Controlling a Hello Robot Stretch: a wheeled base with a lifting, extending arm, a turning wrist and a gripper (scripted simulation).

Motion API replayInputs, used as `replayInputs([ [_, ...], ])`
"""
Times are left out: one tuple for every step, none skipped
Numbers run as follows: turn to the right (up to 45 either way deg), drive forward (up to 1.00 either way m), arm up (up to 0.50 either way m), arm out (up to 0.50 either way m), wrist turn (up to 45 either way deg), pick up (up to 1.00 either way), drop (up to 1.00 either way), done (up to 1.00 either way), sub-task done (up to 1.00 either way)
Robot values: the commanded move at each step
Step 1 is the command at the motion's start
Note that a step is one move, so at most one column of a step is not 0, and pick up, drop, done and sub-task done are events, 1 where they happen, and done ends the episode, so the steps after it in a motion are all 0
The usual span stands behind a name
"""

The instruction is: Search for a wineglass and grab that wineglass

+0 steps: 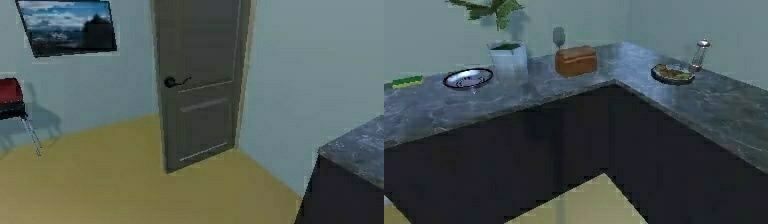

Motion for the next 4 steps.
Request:
replayInputs([
  [45.0, 0.0, 0.0, 0.0, 0.0, 0.0, 0.0, 0.0, 0.0],
  [45.0, 0.0, 0.0, 0.0, 0.0, 0.0, 0.0, 0.0, 0.0],
  [39.0, 0.0, 0.0, 0.0, 0.0, 0.0, 0.0, 0.0, 0.0],
  [0.0, 0.2, 0.0, 0.0, 0.0, 0.0, 0.0, 0.0, 0.0],
])
